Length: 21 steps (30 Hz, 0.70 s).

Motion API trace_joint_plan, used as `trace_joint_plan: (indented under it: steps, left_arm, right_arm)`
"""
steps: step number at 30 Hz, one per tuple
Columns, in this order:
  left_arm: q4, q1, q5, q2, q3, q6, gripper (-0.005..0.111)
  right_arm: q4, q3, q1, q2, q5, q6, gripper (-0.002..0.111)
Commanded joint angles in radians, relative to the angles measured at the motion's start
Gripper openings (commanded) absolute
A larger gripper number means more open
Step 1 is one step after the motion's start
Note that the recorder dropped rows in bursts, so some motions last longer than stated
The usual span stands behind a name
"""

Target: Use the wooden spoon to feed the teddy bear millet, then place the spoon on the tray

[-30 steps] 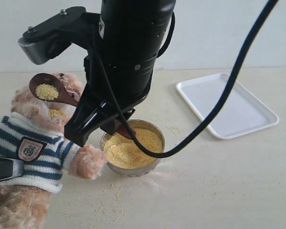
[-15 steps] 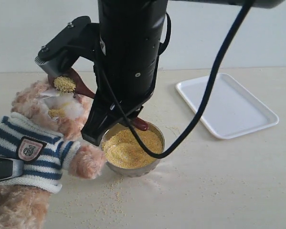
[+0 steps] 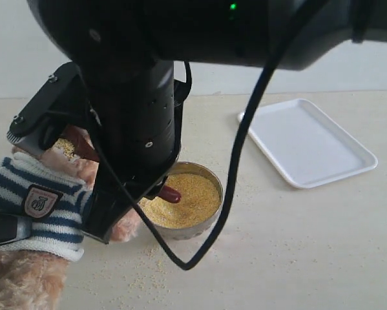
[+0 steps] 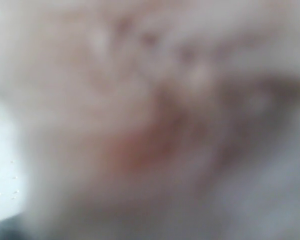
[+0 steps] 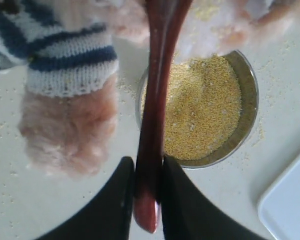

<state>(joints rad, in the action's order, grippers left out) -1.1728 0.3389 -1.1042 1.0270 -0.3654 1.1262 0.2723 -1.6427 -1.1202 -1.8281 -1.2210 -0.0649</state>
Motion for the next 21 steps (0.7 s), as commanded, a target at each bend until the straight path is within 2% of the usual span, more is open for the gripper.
trace_joint_plan:
  steps: [1, 21]
  left_arm:
    - [-0.022, 0.0, -0.015, -0.008, 0.002, 0.004, 0.005]
    - [-0.022, 0.0, -0.015, -0.008, 0.002, 0.004, 0.005]
  right_arm:
    - [0.102, -0.005, -0.028, 0.0, 0.0, 0.05, 0.001]
    - [0.364, 0.049, -0.098, 0.002, 0.0, 0.148, 0.001]
